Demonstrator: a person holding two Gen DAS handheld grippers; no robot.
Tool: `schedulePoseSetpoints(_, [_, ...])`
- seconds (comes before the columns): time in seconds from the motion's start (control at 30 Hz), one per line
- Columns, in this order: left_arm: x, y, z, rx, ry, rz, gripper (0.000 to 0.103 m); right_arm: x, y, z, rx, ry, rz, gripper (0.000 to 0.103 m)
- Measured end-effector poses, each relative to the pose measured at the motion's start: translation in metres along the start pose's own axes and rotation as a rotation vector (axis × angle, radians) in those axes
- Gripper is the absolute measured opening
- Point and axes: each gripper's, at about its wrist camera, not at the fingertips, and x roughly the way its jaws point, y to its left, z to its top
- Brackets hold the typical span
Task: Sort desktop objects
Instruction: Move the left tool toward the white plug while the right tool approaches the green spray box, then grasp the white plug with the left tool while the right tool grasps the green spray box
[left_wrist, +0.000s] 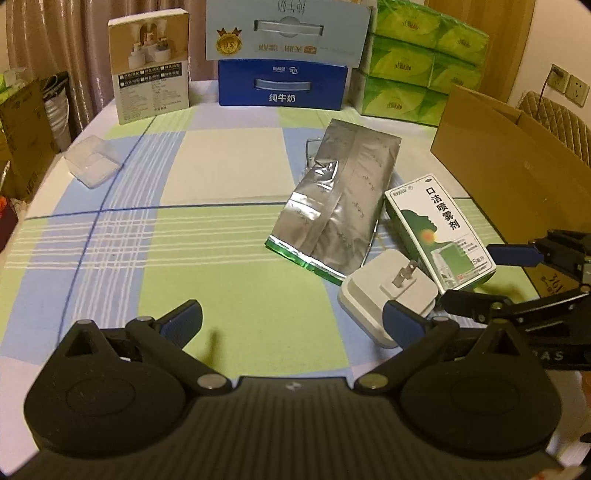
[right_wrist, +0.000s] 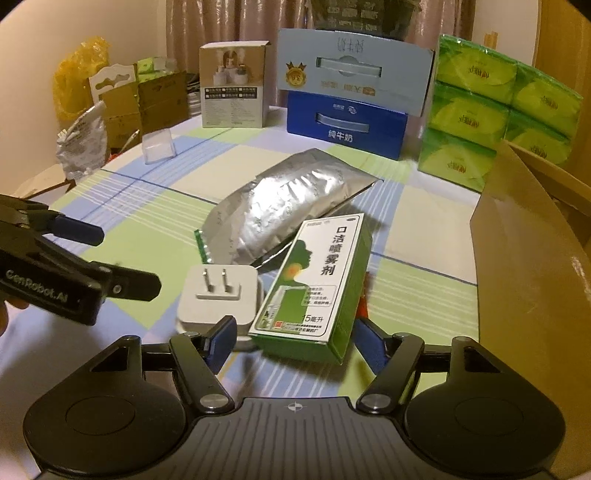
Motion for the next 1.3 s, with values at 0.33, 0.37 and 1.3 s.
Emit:
schedulePoseSetpoints(0.33, [0.005, -0.004, -0.002, -0.009, 0.005, -0.023, 0.102, 0.017, -0.010, 0.004, 0.034, 0.019, -0.013, 0.068])
schedulePoseSetpoints(0.37, [0.005, -0.003, -0.002, -0.010, 0.006, -0.025, 0.102, 0.018, -0.010, 0.004, 0.031, 0.023, -0.019, 0.068])
schedulePoseSetpoints(1.3, [0.012, -0.036, -0.004, 0.310, -0.033, -0.149, 0.099, -0.026, -0.021, -0.027, 0.192, 0.110, -0.034, 0.067])
